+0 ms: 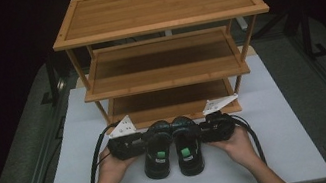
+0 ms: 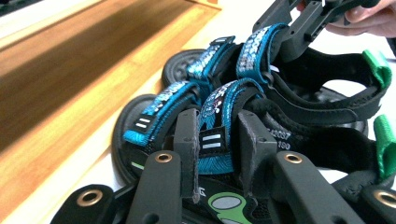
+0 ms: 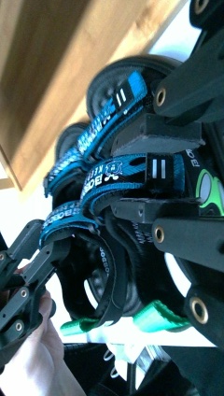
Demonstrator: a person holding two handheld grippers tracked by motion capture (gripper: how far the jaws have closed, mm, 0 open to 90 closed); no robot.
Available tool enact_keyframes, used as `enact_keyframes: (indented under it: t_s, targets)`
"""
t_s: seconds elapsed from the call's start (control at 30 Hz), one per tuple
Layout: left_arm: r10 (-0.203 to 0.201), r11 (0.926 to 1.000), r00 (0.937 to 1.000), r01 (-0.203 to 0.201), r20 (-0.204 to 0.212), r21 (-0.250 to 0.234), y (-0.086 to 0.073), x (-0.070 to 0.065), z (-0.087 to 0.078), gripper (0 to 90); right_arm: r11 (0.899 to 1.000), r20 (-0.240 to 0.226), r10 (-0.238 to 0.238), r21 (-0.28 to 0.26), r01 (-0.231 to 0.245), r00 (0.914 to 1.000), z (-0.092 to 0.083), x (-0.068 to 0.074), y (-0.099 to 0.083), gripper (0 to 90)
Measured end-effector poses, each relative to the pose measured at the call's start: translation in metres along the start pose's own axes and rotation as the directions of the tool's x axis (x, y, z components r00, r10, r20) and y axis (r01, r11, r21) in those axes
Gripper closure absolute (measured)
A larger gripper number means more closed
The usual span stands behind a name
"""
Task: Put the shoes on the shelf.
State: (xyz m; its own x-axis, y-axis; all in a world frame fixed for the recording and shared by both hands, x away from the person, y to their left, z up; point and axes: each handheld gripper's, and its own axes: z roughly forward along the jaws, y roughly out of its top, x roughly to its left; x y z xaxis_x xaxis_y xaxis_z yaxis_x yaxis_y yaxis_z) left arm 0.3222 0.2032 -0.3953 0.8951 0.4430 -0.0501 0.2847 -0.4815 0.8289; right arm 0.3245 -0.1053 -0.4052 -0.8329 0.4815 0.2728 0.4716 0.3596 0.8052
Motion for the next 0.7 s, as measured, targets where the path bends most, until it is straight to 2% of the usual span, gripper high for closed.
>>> enact_keyframes:
  t_s: [0.13, 0.3, 0.57, 0.7]
  targets:
    - [-0.003, 0.9998, 1.0, 0.003, -0.007, -0.021, 0.006, 0.003, 0.001, 71.7, 0.999, 0.018, 0.003, -0.033, -0.002, 0.9998, -0.006, -0.004, 0.006, 69.2]
    - [-0.001, 0.9986, 0.9992, -0.001, -0.04, -0.052, 0.016, 0.012, 0.007, 71.7, 0.998, 0.039, -0.002, -0.069, 0.005, 0.9992, -0.011, -0.015, 0.013, 69.1]
    - [-0.012, 0.9942, 0.993, 0.0, -0.117, -0.107, 0.021, 0.032, 0.02, 71.6, 0.994, 0.079, -0.037, -0.102, 0.046, 0.9961, -0.003, -0.038, 0.028, 69.1]
    - [-0.01, 0.993, 0.9889, -0.007, -0.148, -0.118, 0.021, 0.038, 0.028, 71.6, 0.991, 0.099, -0.058, -0.112, 0.069, 0.9934, 0.004, -0.047, 0.031, 69.0]
